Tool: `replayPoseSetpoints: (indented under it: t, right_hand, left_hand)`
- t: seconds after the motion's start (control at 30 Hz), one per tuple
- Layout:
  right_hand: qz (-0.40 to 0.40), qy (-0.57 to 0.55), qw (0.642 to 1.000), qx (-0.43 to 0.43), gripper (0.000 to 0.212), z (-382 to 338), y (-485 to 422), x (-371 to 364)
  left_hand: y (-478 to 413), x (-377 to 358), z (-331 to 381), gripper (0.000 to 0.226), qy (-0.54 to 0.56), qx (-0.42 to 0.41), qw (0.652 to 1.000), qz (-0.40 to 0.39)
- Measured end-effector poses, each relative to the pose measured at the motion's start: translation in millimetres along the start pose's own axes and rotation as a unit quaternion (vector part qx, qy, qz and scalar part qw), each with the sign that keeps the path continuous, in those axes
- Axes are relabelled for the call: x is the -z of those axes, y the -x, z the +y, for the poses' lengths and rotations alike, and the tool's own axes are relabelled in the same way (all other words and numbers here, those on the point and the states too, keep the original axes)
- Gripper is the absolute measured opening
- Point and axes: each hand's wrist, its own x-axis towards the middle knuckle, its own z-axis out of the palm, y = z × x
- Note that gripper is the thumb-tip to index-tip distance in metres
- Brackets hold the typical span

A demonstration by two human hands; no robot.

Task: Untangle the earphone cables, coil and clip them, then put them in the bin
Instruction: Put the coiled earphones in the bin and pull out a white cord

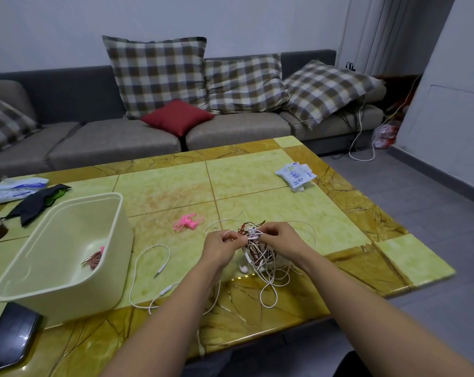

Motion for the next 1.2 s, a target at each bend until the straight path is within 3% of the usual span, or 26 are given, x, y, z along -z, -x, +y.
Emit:
replayPoseSetpoints:
  t: [0.17, 0.3, 0.4, 0.47, 0.57, 0.6, 0.63, 0.7, 0.77, 0.83, 0.97, 1.03, 1.1, 1.17, 1.2]
  right_hand:
    - [-0.114, -0.106, 0.987, -0.025, 0.021, 3, 10, 9]
    - [-0.116, -0.116, 0.986, -0.031, 0.021, 1, 12, 9]
    - [-0.033, -0.012, 0.999, -0.008, 0.002, 3, 5, 9]
    - [0.027, 0.025, 0.999, -0.005, 0.003, 3, 0, 9]
    - [0.263, 0.031, 0.964, 0.024, 0.011, 3, -5, 18]
    - [0.318, 0.032, 0.947, 0.026, 0.012, 4, -6, 24]
    - [0.322, 0.051, 0.945, 0.018, 0.013, 3, -9, 30]
    - [0.205, 0.16, 0.965, -0.038, 0.012, 0, -14, 36]
    - [0.118, 0.266, 0.952, -0.092, 0.023, -5, -13, 32]
    - [0.142, 0.338, 0.928, -0.073, 0.029, -10, -11, 26]
    - [0.162, 0.432, 0.887, -0.032, 0.017, -32, -2, 13]
    - [0.163, 0.409, 0.898, -0.005, 0.018, -42, 1, 11]
    - [0.118, 0.279, 0.952, 0.051, 0.016, -49, 5, 9]
    - [-0.012, 0.091, 0.992, 0.082, 0.034, -58, 14, 4]
    - [-0.089, 0.03, 0.993, 0.068, 0.046, -61, 18, 1]
  left_hand:
    - [2, 3, 10, 0.008, 0.017, 0.054, 0.998, -0.038]
    - [-3, 10, 4, 0.012, -0.003, 0.112, 0.991, -0.076]
    - [-1, 7, 3, 0.019, 0.04, 0.122, 0.988, -0.081]
    - [-1, 7, 6, 0.02, 0.068, 0.112, 0.99, -0.054]
    - [-5, 11, 9, 0.018, 0.082, 0.085, 0.993, -0.01]
    - [-6, 13, 10, 0.018, 0.089, 0.075, 0.993, 0.002]
    - [-6, 15, 12, 0.018, 0.095, 0.066, 0.993, 0.011]
    - [-5, 16, 14, 0.018, 0.089, 0.056, 0.994, 0.011]
    - [-3, 14, 16, 0.019, 0.074, 0.047, 0.996, 0.007]
    - [1, 11, 18, 0.02, 0.045, 0.036, 0.998, 0.004]
    - [13, 11, 24, 0.022, 0.005, 0.005, 1.0, 0.013]
    - [17, 13, 25, 0.025, -0.001, -0.001, 1.0, 0.02]
    - [22, 17, 27, 0.028, -0.011, 0.004, 1.0, 0.008]
    - [25, 19, 28, 0.025, -0.035, 0.001, 0.999, -0.003]
    - [27, 20, 29, 0.023, -0.044, -0.003, 0.999, -0.011]
